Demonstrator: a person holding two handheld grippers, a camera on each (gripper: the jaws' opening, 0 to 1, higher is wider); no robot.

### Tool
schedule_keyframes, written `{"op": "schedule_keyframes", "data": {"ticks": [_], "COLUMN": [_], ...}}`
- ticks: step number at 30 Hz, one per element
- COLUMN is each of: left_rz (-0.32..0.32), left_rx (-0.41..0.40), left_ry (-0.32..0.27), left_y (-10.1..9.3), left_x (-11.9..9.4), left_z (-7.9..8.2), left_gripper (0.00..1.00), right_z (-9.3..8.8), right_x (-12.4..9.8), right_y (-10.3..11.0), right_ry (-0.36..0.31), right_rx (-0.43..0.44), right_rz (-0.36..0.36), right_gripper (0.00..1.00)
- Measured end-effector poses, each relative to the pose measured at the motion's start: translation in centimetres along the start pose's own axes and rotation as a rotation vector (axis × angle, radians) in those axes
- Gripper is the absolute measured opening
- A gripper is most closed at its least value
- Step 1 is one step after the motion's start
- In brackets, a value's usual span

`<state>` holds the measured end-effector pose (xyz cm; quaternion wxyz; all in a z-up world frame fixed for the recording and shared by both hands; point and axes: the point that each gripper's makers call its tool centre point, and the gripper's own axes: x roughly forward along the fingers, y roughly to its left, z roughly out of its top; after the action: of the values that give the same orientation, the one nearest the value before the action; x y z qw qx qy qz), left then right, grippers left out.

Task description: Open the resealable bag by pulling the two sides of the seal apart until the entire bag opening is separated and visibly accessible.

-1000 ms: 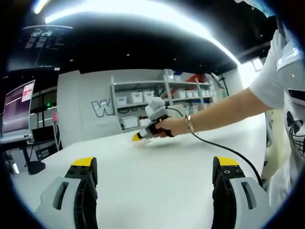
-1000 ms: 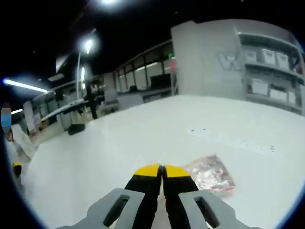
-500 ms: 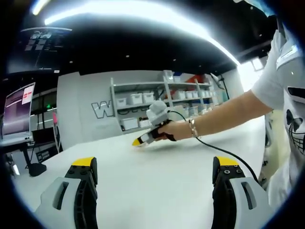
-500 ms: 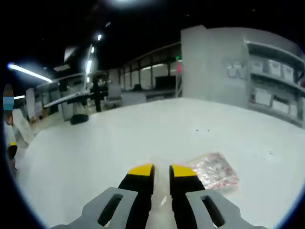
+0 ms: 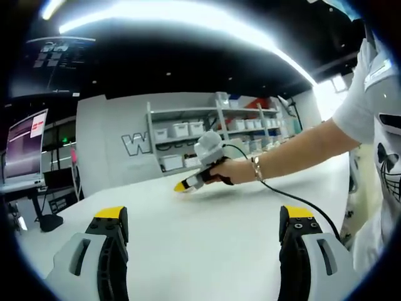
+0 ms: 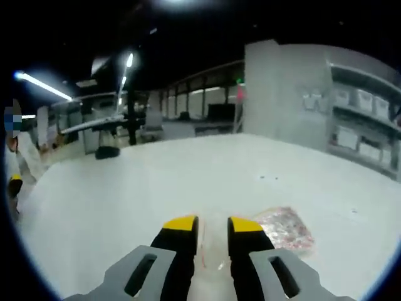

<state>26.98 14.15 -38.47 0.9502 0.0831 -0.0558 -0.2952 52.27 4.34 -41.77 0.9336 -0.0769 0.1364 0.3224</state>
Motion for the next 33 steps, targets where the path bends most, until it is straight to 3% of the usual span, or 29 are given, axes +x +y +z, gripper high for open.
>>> {"op": "schedule_keyframes", "data": {"ticks": [5, 13, 20, 33], "left_rz": [0.006, 0.012, 0.013, 0.017], "left_rx": [0.001, 0.005, 0.006, 0.01], "left_ry": [-0.002, 0.001, 0.008, 0.005], "left_y": [0.1, 0.3, 0.2, 0.1], "left_x": [-0.2, -0.5, -0.6, -0.7], "left_z": [0.1, 0.1, 0.0, 0.2], "left_gripper": [0.99, 0.99, 0.99, 0.99], "right_z": [0.0, 0.1, 0.3, 0.4], "right_x": [-0.1, 0.3, 0.1, 0.2], "right_y": [-0.3, -1.2, -1.6, -2.1], "right_ry": [-0.005, -0.007, -0.017, -0.026], "right_rx": [-0.019, -0.02, -0.061, -0.05], "right_rz": [-0.012, -0.044, -0.061, -0.066], "right_gripper": [0.2, 0.37, 0.39, 0.51]}}
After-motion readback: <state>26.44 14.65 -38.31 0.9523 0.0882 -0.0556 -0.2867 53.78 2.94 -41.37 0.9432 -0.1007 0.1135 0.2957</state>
